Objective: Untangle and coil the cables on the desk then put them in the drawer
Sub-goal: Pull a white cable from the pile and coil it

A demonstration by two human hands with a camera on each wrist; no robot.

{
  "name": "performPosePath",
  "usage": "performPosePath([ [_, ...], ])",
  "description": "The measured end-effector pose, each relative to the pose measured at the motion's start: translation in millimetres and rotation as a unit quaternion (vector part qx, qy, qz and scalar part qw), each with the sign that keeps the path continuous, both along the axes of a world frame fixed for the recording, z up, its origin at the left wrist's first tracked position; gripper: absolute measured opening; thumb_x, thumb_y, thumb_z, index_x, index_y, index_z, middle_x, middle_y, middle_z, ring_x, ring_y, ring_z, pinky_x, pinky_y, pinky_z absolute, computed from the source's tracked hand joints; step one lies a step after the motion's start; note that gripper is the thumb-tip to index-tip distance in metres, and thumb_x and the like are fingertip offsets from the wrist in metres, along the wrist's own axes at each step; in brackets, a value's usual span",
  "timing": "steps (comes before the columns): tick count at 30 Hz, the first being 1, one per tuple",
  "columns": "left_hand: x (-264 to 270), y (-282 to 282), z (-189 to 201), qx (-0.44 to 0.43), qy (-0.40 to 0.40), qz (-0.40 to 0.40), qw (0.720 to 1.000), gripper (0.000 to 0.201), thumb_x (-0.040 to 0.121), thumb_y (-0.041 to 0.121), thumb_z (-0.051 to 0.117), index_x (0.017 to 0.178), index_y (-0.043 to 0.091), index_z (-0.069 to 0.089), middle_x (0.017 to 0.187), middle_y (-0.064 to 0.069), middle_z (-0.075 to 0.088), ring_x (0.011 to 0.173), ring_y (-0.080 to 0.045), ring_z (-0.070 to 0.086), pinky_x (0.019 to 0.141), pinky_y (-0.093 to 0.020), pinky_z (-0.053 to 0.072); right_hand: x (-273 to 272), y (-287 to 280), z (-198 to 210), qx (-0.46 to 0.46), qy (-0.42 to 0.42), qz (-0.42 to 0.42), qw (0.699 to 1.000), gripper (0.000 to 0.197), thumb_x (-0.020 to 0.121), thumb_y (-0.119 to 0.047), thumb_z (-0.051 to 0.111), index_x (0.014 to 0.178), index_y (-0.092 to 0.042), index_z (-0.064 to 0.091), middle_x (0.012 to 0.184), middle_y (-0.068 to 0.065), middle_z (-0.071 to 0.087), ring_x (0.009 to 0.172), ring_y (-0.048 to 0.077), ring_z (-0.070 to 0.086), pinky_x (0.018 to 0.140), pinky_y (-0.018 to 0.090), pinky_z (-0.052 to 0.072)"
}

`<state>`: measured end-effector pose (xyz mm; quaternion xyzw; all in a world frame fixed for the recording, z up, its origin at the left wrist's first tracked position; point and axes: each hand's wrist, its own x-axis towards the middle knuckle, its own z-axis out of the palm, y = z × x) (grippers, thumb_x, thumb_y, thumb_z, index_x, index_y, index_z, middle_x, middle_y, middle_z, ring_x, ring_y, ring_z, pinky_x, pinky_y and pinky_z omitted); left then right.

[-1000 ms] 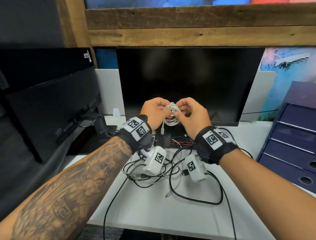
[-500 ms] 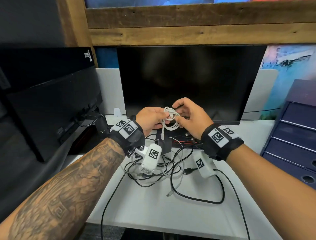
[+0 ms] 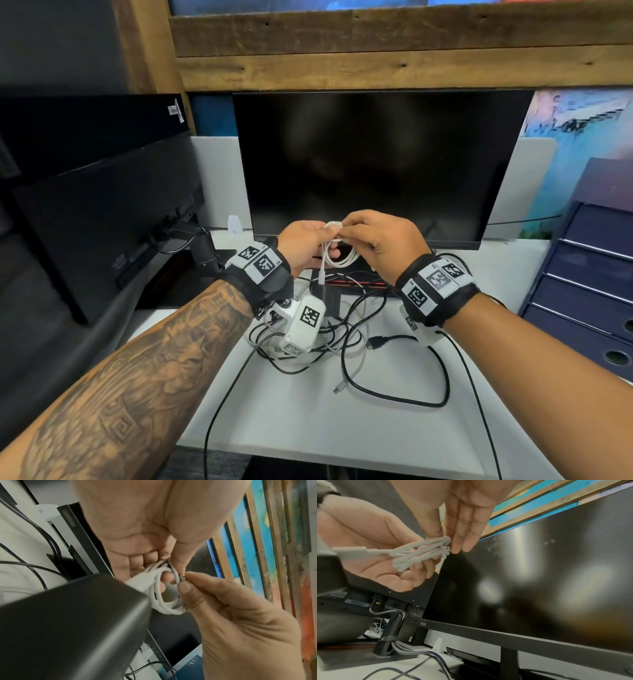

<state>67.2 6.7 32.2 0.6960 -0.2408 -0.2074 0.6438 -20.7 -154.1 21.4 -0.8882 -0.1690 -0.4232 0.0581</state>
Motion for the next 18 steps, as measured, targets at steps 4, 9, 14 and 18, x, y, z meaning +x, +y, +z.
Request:
performPosePath([
  [4,-2,-3,-3,-0.019,-0.006,0.027,0.999,0.024,0.103,0.020,0.053,0.110,0.002,0.067,0.073,-0.003,0.060,0.066,-0.009,0.062,0.071,-0.040,0.061,-1,3,1,0.007,-0.010,0.009,1.000,0.016,0.093,-0.015,0.063,0.102,-0.017,0.077,0.107,-0.003,0.072,0.093,0.016,0.068,0.072,0.035,0.058],
  [9,2,-2,-10,-0.032,-0.101,0.097,0.990,0.021,0.100,0.015,0.057,0.113,0.005,0.070,0.087,-0.003,0.069,0.064,-0.002,0.066,0.062,-0.025,0.057,-3,3,-2,0.000,-0.019,0.005,1.000,0.017,0.096,-0.013,0.060,0.104,-0.014,0.074,0.111,-0.003,0.072,0.103,0.018,0.067,0.080,0.037,0.058],
  [14,1,1,-7,-0.053,-0.115,0.103,0.987,0.020,0.099,0.013,0.059,0.112,0.003,0.070,0.091,-0.004,0.073,0.071,-0.005,0.071,0.066,-0.026,0.060,-4,-3,-1,-0.009,-0.013,0.012,1.000,0.014,0.097,-0.012,0.058,0.101,-0.015,0.071,0.108,-0.005,0.070,0.098,0.018,0.062,0.074,0.036,0.056],
  [18,2,5,0,-0.068,-0.062,0.077,0.993,0.020,0.099,0.012,0.058,0.112,0.001,0.068,0.094,-0.009,0.069,0.073,-0.008,0.070,0.066,-0.035,0.062,-3,-9,0,0.068,0.033,-0.041,0.996,0.012,0.098,-0.018,0.056,0.104,-0.023,0.065,0.099,-0.004,0.065,0.089,0.015,0.060,0.073,0.038,0.056],
])
